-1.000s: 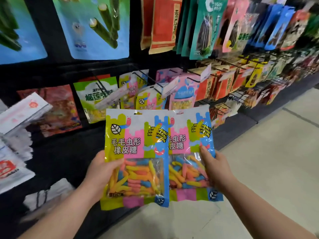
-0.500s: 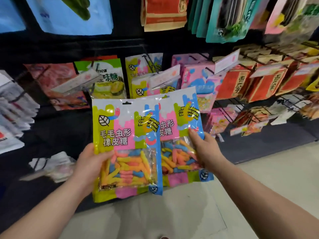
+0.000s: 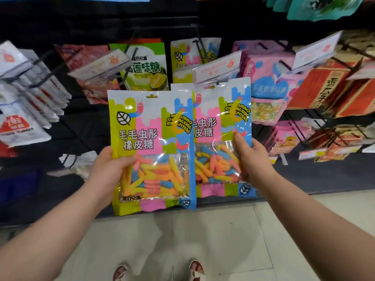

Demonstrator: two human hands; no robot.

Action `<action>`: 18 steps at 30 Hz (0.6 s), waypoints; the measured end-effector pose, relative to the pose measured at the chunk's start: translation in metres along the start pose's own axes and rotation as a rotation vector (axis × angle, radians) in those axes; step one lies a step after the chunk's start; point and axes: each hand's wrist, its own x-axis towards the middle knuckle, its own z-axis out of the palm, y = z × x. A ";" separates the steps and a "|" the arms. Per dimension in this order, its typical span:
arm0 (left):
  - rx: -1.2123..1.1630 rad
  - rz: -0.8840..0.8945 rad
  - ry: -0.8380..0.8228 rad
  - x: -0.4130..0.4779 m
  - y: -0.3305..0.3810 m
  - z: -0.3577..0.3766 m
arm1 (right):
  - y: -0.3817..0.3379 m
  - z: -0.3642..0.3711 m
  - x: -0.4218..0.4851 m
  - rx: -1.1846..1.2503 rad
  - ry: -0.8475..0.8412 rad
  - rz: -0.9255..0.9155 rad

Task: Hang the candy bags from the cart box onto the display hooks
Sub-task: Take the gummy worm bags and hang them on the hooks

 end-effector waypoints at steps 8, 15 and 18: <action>-0.006 -0.003 0.061 0.004 -0.001 0.001 | -0.001 0.004 0.004 0.046 0.000 0.033; -0.024 -0.006 0.053 0.006 0.002 0.006 | 0.000 0.003 0.010 0.061 0.000 0.059; -0.017 -0.019 0.043 0.006 0.002 0.007 | 0.001 0.003 0.017 0.077 0.002 0.060</action>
